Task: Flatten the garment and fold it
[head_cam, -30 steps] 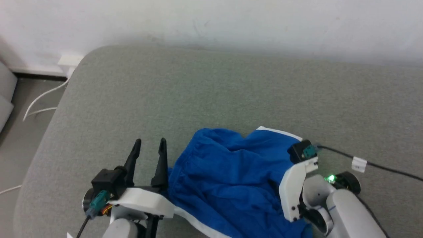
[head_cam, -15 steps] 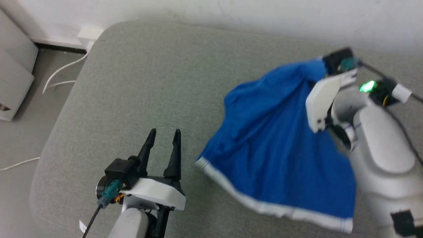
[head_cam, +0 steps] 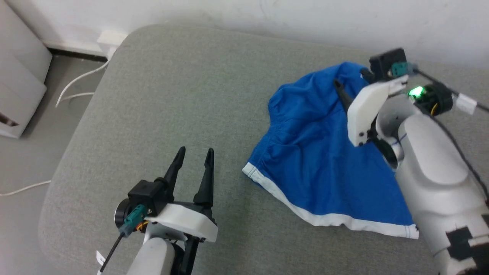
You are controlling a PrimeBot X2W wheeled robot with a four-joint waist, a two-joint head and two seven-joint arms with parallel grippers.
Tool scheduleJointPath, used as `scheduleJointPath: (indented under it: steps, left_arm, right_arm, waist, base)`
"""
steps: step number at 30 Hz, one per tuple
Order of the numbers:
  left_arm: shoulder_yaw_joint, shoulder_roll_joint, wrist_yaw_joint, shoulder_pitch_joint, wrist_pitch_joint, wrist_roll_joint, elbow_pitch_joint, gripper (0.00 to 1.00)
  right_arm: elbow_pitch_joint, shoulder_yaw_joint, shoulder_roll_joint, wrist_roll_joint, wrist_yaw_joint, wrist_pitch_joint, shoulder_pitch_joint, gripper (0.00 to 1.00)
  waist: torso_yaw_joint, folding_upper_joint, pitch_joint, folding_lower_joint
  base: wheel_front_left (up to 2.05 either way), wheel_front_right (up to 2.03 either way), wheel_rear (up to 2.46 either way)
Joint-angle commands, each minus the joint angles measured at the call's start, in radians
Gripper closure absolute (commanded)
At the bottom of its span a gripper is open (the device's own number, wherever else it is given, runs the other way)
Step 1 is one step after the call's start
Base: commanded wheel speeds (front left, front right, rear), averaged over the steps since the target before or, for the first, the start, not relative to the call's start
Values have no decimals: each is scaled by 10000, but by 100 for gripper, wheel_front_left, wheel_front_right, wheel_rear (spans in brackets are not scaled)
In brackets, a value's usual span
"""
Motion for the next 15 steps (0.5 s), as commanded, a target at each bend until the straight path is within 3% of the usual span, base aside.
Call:
scheduleJointPath:
  steps: [1,8,15]
  left_arm:
    - [19,-39,-68,91,-47,109,55,0]
    - [-225,210,-293,323,325,217,429,0]
    - [-441,569,-224,156,1622,336,818,0]
  right_arm:
    - [-176,102,-43,124,-9,-273,347,0]
    - [-2383,180,-36,779,-9,-1511,2878,0]
    - [-5204,-561,384,245,-9,-1123,5825,0]
  waist:
    - [-397,0,-450,0]
    - [-1353,0,-1224,0]
    - [-2162,0,-1384,0]
  base:
    - [0,0,0]
    - [0,0,0]
    - [0,0,0]
